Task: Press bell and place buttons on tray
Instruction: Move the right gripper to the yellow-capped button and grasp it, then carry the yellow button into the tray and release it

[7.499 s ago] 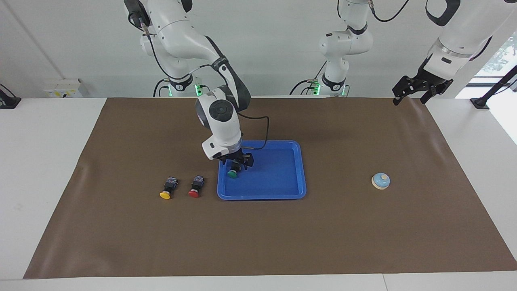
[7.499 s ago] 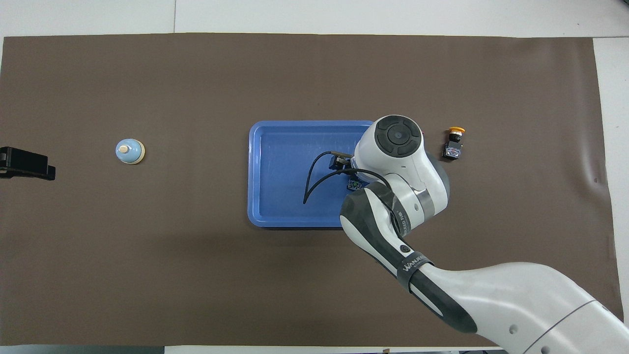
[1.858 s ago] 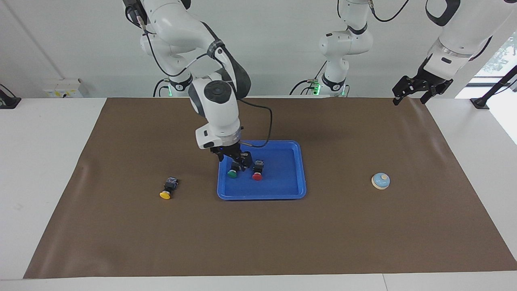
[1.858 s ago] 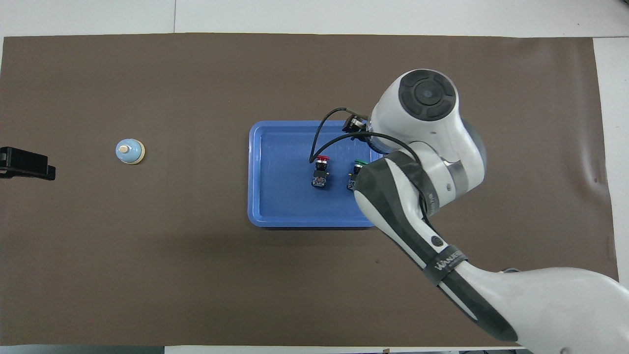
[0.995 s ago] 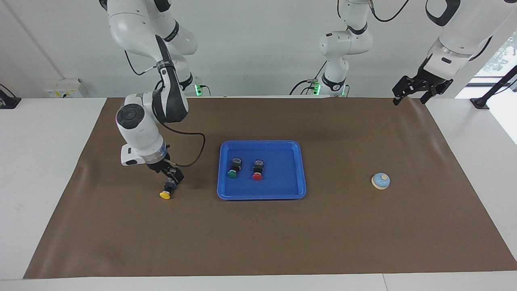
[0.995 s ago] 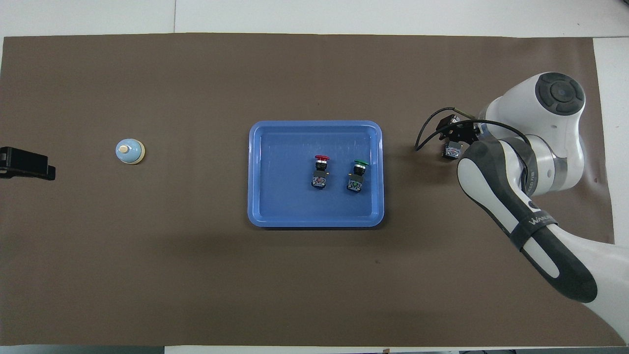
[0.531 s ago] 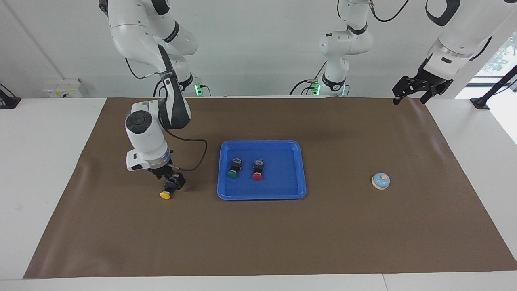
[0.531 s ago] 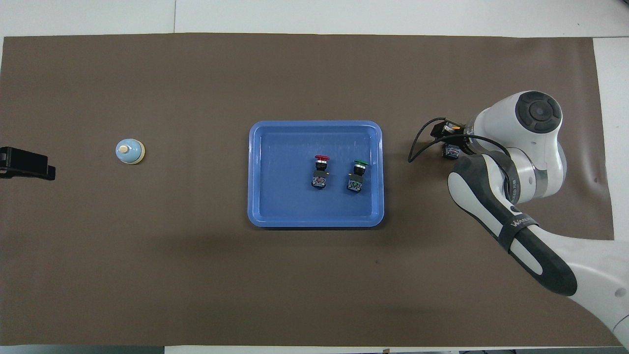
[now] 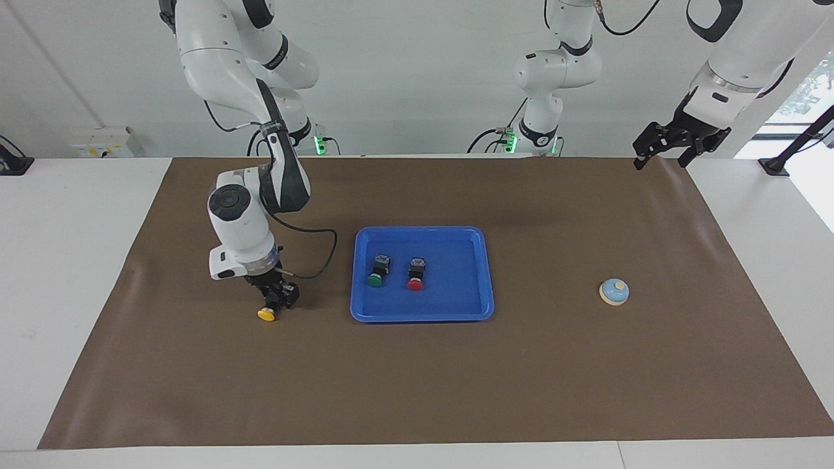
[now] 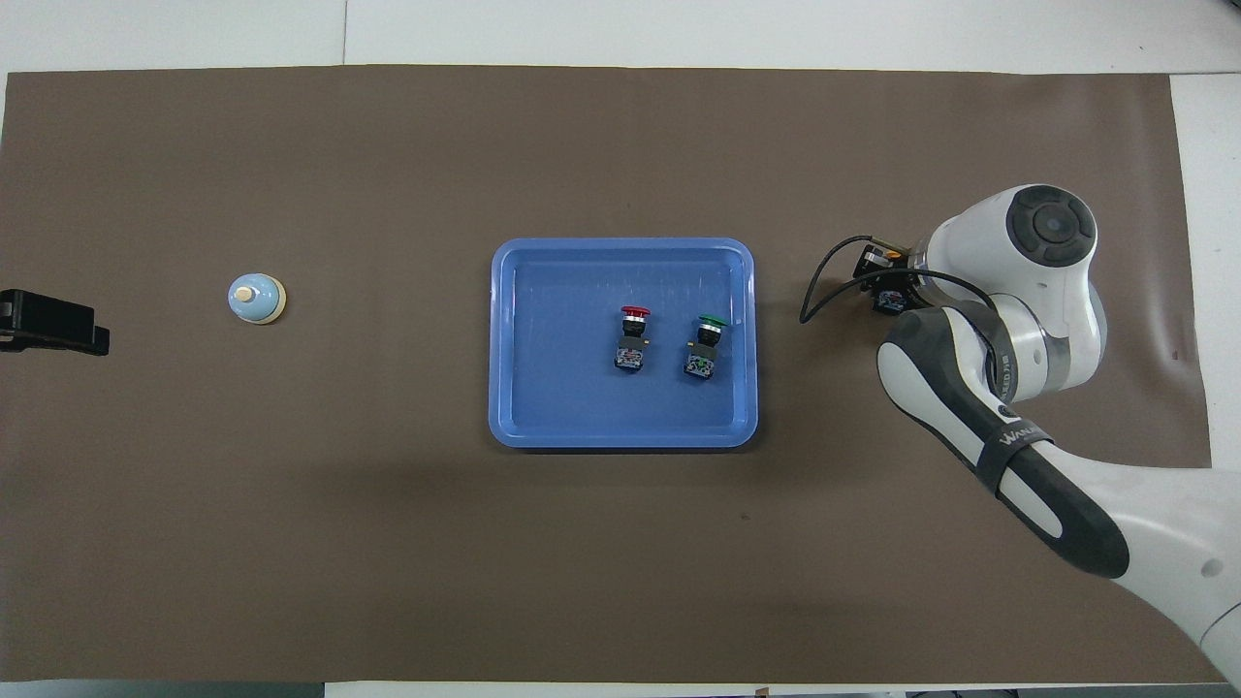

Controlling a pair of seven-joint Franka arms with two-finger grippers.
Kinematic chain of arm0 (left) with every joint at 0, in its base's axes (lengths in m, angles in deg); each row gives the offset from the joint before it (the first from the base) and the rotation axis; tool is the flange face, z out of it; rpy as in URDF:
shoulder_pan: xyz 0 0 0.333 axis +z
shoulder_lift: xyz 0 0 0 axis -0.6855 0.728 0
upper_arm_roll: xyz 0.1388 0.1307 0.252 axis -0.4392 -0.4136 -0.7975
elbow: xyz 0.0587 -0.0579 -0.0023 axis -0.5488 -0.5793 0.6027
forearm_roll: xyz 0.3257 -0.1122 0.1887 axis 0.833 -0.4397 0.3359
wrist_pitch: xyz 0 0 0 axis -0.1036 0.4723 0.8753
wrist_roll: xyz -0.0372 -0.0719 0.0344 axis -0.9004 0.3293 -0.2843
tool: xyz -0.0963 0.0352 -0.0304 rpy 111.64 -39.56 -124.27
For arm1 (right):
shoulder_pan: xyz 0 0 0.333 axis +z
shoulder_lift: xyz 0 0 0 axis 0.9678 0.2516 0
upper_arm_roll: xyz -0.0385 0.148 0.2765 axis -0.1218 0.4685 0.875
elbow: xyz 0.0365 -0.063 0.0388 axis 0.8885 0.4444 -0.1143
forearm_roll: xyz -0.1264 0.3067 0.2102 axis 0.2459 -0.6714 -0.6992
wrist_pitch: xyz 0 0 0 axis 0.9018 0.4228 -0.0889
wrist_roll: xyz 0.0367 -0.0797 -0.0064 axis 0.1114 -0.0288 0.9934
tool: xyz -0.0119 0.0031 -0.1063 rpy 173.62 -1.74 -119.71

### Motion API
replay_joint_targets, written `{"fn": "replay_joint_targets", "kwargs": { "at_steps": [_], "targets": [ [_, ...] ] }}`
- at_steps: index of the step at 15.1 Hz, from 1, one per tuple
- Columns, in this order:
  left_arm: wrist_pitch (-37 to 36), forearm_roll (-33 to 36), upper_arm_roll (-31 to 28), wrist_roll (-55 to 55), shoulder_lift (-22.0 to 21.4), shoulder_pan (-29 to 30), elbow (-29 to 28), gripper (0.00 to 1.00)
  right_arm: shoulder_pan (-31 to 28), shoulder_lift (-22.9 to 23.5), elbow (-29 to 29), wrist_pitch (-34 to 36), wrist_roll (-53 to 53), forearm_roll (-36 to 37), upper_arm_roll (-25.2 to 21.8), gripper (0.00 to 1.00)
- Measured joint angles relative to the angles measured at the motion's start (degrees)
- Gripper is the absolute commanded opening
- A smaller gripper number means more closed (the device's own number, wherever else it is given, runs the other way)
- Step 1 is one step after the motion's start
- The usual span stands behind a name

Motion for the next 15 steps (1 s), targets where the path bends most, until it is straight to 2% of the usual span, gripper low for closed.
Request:
{"fn": "replay_joint_targets", "kwargs": {
  "at_steps": [1, 7, 9, 11, 15],
  "targets": [
    [0.0, 0.0, 0.0, 0.0, 0.0, 0.0, 0.0, 1.0, 0.0, 0.0, 0.0, 0.0, 0.0, 0.0, 0.0, 0.0],
    [0.0, 0.0, 0.0, 0.0, 0.0, 0.0, 0.0, 1.0, 0.1, 0.0, -0.3, 0.3, 0.1, 0.0, 0.2, 0.0],
    [0.0, 0.0, 0.0, 0.0, 0.0, 0.0, 0.0, 1.0, 0.6, -0.1, -2.4, 3.8, 0.1, 0.0, 0.6, 0.0],
    [0.0, 0.0, 0.0, 0.0, 0.0, 0.0, 0.0, 1.0, 3.3, -0.3, -7.5, 10.4, 0.1, 0.0, 1.6, 0.0],
    [0.0, 0.0, 0.0, 0.0, 0.0, 0.0, 0.0, 1.0, 14.0, -1.0, -16.1, 19.7, -2.0, -3.0, 1.9, 0.0]
  ]
}}
